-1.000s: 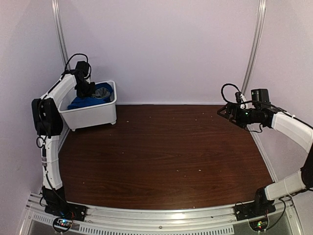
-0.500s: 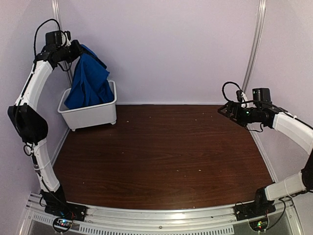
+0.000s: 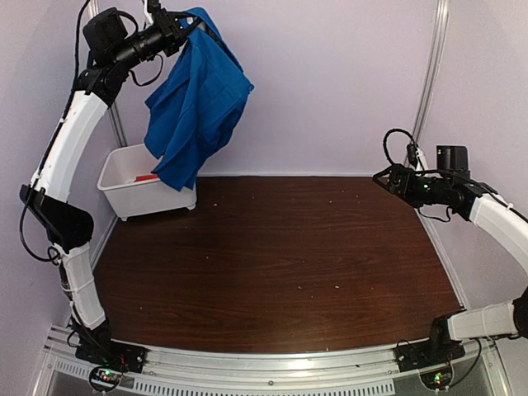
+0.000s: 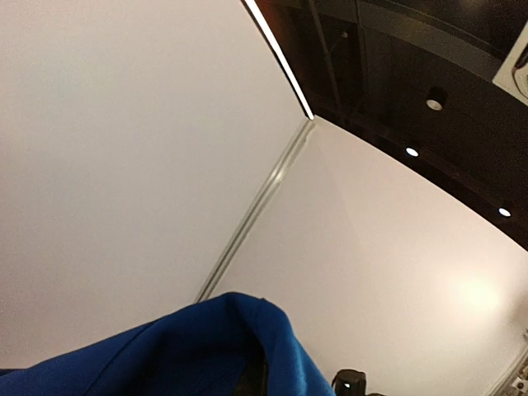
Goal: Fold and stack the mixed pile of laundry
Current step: Place the crumpled skirt at the center of the board.
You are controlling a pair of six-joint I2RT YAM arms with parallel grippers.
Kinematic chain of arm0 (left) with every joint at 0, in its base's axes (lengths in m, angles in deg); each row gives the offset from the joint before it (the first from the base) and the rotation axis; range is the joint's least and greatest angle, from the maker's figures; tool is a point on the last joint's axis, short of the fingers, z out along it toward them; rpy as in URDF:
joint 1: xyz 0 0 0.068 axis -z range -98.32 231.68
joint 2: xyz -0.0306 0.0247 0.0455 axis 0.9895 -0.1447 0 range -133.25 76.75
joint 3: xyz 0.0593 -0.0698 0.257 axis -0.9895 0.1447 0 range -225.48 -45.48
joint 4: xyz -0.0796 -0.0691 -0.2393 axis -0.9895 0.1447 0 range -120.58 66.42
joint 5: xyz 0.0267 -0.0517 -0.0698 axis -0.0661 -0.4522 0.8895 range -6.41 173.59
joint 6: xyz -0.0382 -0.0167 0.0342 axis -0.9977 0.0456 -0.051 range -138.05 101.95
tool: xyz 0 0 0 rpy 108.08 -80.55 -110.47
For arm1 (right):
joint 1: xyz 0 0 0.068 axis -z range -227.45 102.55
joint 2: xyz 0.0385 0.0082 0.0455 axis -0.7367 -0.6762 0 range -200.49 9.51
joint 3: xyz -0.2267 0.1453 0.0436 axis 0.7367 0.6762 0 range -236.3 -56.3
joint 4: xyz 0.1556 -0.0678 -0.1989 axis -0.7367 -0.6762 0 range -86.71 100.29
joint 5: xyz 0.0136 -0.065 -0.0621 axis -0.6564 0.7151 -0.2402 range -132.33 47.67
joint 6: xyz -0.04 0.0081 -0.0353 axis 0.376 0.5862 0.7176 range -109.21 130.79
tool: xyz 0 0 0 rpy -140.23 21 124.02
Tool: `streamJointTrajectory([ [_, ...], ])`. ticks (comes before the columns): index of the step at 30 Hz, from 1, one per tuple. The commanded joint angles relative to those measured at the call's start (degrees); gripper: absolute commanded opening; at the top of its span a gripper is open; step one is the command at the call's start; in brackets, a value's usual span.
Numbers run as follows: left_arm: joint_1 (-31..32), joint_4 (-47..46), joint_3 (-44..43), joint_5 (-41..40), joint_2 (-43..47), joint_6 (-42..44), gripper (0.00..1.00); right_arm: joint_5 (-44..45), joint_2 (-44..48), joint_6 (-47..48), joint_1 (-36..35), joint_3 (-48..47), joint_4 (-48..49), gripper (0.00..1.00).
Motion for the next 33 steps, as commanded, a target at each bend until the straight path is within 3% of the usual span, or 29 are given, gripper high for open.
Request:
streamJointTrajectory([
  [1, 5.1, -10.8, -2.0, 4.6, 3.4, -1.6, 0.00, 1.2, 2.3, -0.6, 0.0, 1.5, 0.8, 1.00],
  [6, 11.7, -15.0, 1.2, 6.1, 3.6, -2.5, 0.00, 1.4, 3.2, -0.9, 0.1, 2.4, 0.7, 1.00],
  [10, 11.7, -17.8, 12.6, 10.6, 5.2, -2.7, 0.00, 1.7, 3.6, -1.0, 0.0, 2.7, 0.6, 1.00],
  [15, 6.5, -18.3, 42.5, 14.3, 14.2, -0.2, 0.45, 3.2, 5.3, 0.4, 0.0, 2.9, -1.7, 1.00],
  [17, 2.8, -8.1, 53.1, 9.1, 19.2, 7.4, 0.76, 3.9, 6.4, 0.8, 0.1, 3.3, -3.3, 1.00],
  [19, 0.2, 4.4, 59.0, 1.4, 23.4, 17.9, 0.97, 4.3, 7.5, 0.9, 0.1, 4.2, -4.1, 1.00],
  [23, -0.6, 19.8, 66.0, -9.1, 26.4, 29.0, 0.98, 2.6, 8.2, 0.2, 0.1, 6.1, -4.1, 1.00],
  [33, 5.1, 17.3, 87.8, -8.3, 33.2, 34.4, 0.98, -1.8, -3.6, 3.6, -7.5, 1.0, -4.6, 0.98],
])
